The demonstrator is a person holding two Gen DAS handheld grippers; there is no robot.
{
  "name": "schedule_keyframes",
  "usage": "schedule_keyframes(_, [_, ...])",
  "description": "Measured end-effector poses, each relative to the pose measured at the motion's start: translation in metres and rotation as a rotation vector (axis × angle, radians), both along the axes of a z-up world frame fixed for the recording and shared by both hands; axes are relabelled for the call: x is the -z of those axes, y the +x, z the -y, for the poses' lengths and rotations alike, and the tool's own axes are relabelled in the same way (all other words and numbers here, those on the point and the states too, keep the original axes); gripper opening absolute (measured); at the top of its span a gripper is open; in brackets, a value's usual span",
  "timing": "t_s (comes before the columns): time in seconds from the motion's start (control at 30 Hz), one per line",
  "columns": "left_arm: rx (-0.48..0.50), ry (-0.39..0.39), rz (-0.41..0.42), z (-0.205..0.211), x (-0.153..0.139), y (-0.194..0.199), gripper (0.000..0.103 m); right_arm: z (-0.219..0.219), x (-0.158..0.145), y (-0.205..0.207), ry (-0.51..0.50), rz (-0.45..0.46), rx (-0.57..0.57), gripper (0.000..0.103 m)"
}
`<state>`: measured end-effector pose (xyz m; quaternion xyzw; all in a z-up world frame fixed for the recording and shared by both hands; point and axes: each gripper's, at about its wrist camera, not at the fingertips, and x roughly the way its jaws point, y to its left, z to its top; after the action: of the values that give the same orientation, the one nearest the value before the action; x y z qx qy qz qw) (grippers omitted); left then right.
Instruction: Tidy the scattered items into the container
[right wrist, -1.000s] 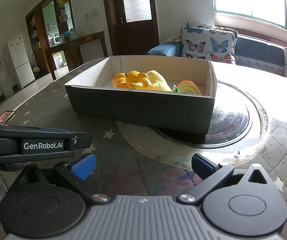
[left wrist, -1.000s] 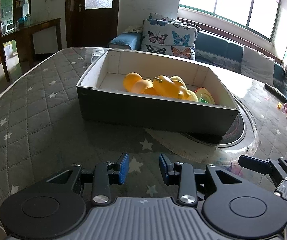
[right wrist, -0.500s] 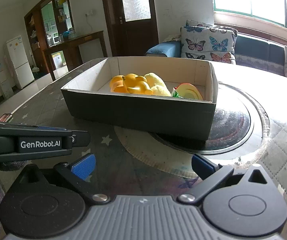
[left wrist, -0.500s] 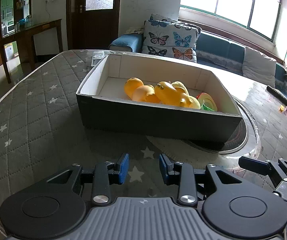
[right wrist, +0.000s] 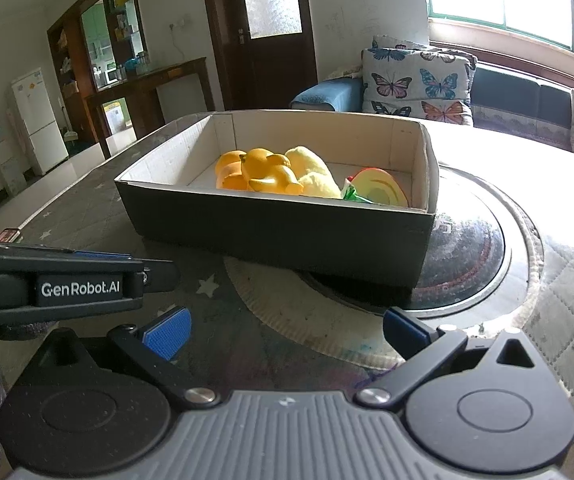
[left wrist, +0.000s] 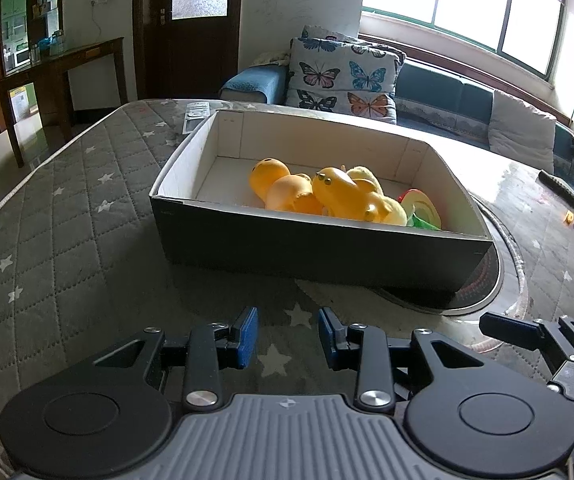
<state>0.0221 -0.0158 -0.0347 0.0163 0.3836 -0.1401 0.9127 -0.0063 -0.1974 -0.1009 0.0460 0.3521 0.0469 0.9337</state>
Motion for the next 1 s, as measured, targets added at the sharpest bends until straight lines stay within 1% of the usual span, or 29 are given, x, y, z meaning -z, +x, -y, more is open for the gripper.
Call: schedule_keyframes(1.0, [0.016, 0.061, -0.012, 0.012, 0.004, 0.031, 0.036, 0.008, 0.005, 0.037, -0.003, -0.045, 0.006, 0.103])
